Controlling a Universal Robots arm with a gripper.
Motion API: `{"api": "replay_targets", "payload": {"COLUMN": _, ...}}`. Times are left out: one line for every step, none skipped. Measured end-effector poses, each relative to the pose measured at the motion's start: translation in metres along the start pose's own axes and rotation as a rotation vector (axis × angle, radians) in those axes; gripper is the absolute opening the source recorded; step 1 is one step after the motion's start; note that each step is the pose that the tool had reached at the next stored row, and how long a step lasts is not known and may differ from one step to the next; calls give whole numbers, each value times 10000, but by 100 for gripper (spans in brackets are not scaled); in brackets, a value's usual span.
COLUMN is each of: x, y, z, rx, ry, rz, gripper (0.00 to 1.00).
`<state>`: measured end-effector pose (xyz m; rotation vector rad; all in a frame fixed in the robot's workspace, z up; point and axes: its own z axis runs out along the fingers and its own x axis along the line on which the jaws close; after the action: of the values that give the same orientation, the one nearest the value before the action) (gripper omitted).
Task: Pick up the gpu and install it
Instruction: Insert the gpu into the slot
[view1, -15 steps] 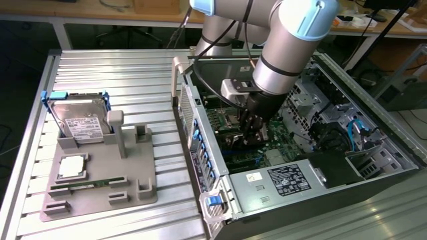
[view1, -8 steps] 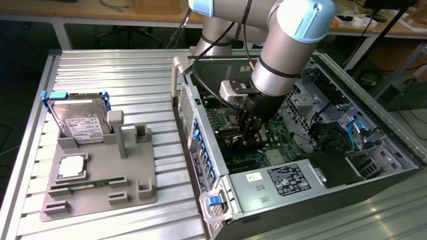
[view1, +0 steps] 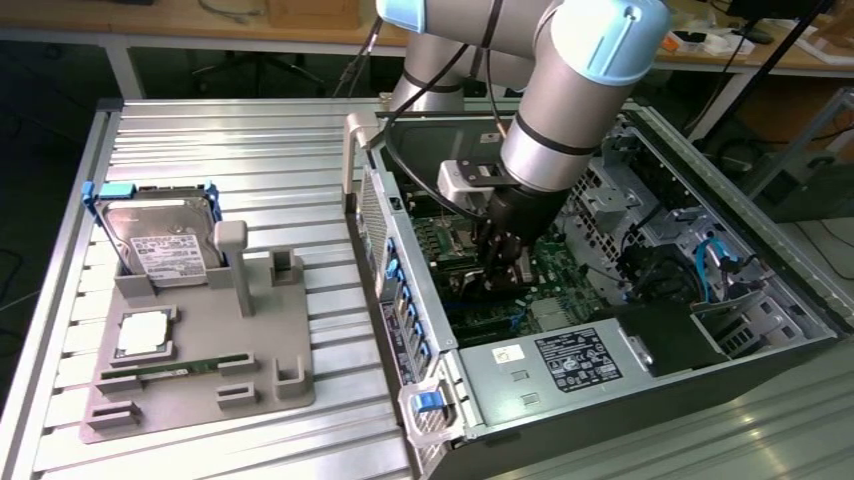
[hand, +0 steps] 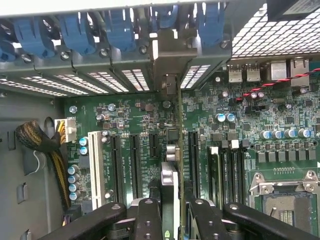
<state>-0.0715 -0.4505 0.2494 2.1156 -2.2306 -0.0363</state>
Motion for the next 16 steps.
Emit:
{"api": "replay_targets", "payload": {"x": -3, "y": 0, "z": 0, "rx": 1, "ry": -1, "rz": -1, "gripper": 27}}
{"api": "replay_targets", "payload": {"x": -3, "y": 0, "z": 0, "rx": 0, "ry": -1, "rz": -1, "gripper": 27}}
{"api": "replay_targets", "payload": {"x": -3, "y": 0, "z": 0, "rx": 1, "ry": -1, "rz": -1, "gripper": 27}}
{"api": "replay_targets", "payload": {"x": -5, "y": 0, "z": 0, "rx": 1, "ry": -1, "rz": -1, "gripper": 27}}
{"api": "replay_targets", "payload": {"x": -5, "y": 0, "z": 0, "rx": 1, "ry": 0, "rz": 0, "gripper": 27}}
{"api": "replay_targets", "payload": {"x": -5, "y": 0, "z": 0, "rx": 1, "ry": -1, "rz": -1, "gripper": 27}}
{"api": "replay_targets", "payload": {"x": -5, "y": 0, "z": 0, "rx": 0, "ry": 0, "rz": 0, "gripper": 27}}
{"api": "replay_targets", "payload": {"x": -6, "y": 0, "z": 0, "rx": 1, "ry": -1, "rz": 0, "gripper": 27}}
{"api": "replay_targets", "payload": {"x": -6, "y": 0, "z": 0, "rx": 0, "ry": -1, "rz": 0, "gripper": 27}}
{"api": "replay_targets", "payload": {"x": -6, "y": -1, "z": 0, "rx": 1, "ry": -1, "rz": 0, "gripper": 27}}
{"api": "replay_targets", "payload": {"x": -6, "y": -1, "z": 0, "rx": 0, "ry": -1, "rz": 0, "gripper": 27}}
{"api": "replay_targets", "payload": {"x": -6, "y": -1, "z": 0, "rx": 1, "ry": -2, "rz": 0, "gripper": 27}}
{"api": "replay_targets", "payload": {"x": -7, "y": -1, "z": -5, "rx": 1, "ry": -3, "rz": 0, "gripper": 27}}
{"api": "replay_targets", "payload": {"x": -6, "y": 0, "z": -13, "rx": 2, "ry": -6, "rz": -1, "gripper": 27}}
{"api": "replay_targets", "payload": {"x": -7, "y": 1, "z": -21, "rx": 0, "ry": -9, "rz": -2, "gripper": 27}}
{"api": "replay_targets", "payload": {"x": -6, "y": 1, "z": -22, "rx": 1, "ry": -8, "rz": -1, "gripper": 27}}
